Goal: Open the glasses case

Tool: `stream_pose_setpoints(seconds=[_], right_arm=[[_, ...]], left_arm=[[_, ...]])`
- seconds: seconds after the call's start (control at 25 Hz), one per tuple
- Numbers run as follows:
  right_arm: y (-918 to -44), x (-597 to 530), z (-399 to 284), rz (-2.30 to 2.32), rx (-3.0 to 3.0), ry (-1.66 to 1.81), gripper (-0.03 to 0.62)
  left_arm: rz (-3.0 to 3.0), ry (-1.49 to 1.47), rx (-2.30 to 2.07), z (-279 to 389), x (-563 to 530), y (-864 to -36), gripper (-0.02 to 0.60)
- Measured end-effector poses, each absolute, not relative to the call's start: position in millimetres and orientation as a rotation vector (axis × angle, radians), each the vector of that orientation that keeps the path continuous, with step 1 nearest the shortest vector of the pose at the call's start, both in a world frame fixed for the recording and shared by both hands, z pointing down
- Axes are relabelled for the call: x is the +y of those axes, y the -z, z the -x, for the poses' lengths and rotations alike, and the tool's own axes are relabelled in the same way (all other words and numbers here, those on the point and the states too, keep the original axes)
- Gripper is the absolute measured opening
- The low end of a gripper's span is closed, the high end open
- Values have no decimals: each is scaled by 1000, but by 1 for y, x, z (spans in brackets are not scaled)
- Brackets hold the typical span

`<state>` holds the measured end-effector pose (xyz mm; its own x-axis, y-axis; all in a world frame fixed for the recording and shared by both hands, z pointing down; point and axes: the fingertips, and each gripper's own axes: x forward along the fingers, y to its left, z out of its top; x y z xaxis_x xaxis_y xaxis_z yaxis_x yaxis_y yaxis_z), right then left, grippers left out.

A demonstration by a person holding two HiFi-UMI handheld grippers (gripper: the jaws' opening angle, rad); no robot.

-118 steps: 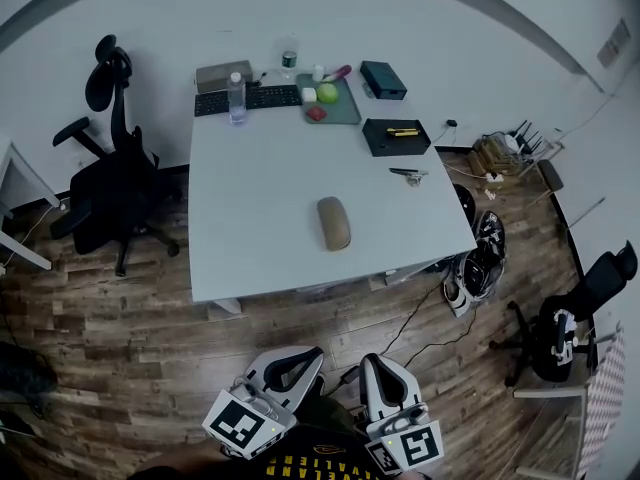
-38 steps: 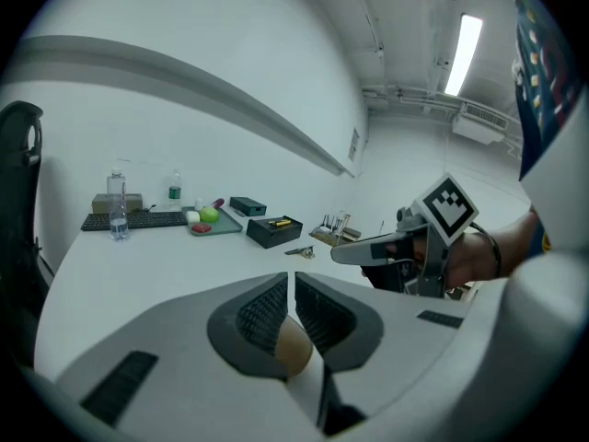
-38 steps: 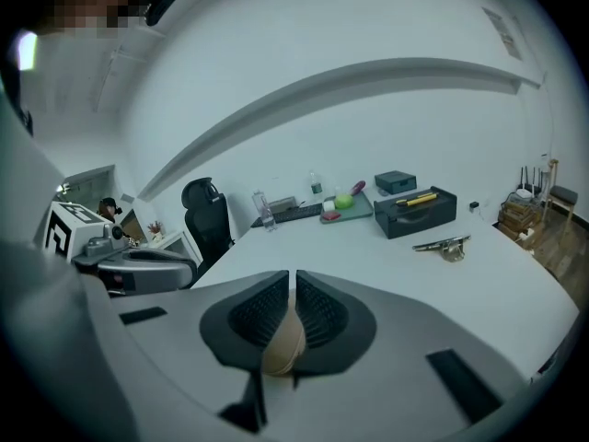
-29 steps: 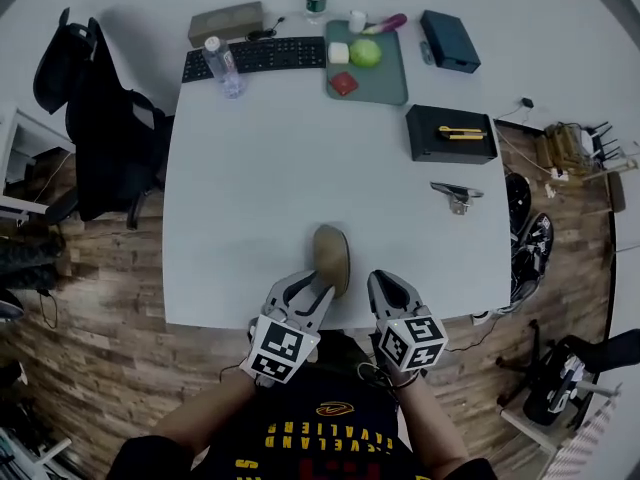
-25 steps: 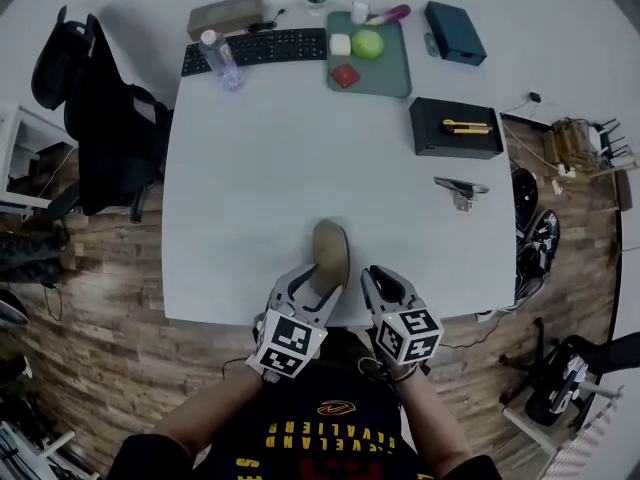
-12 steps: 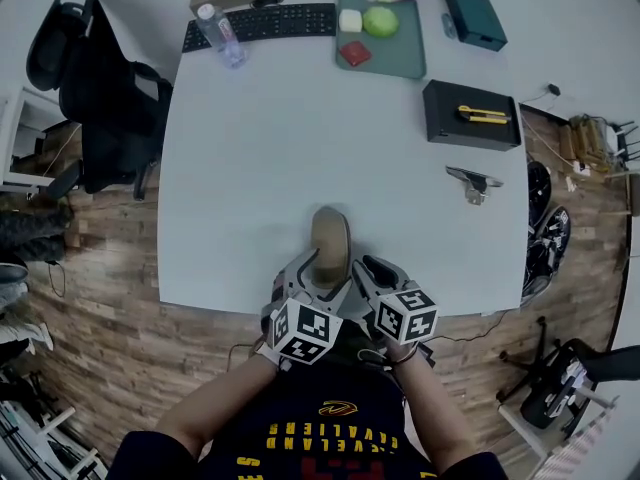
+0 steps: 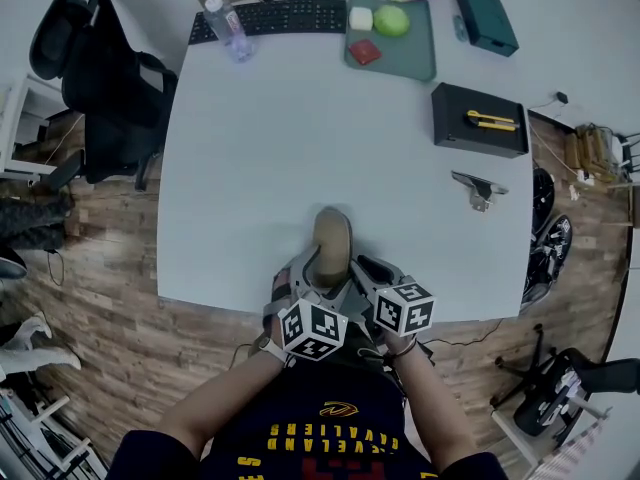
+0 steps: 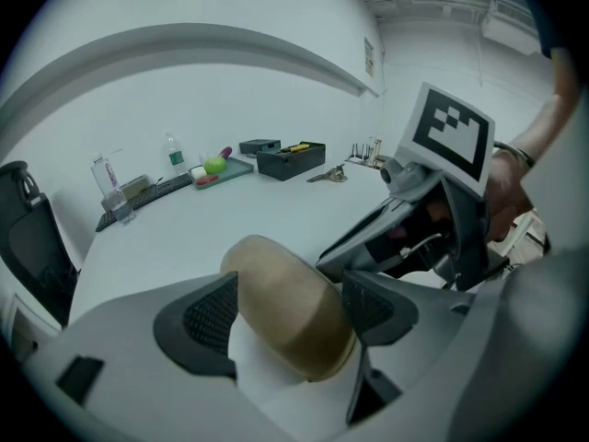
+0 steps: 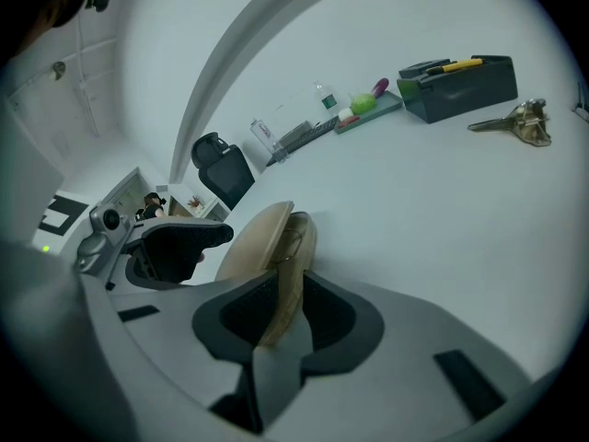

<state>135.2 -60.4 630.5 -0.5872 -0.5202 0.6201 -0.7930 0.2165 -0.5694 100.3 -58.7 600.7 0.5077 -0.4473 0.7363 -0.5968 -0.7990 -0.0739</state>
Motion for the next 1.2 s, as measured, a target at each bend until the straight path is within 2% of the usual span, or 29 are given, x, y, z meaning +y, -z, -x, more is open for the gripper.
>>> stream_pose_setpoints(seconds=[0.44, 0.72, 1.2], right_arm=[[-637, -58, -134, -1188, -2193, -1354, 87], [-637, -58, -131, -1184, -2190, -1363, 63], [-638, -55, -124, -1169, -2177, -1343, 48]], left_arm=[[-2598, -1218, -892, -104, -55, -599, 351], [-2600, -1241, -916, -101, -54, -599, 351], [-2580, -1188, -967, -80, -55, -586, 351]])
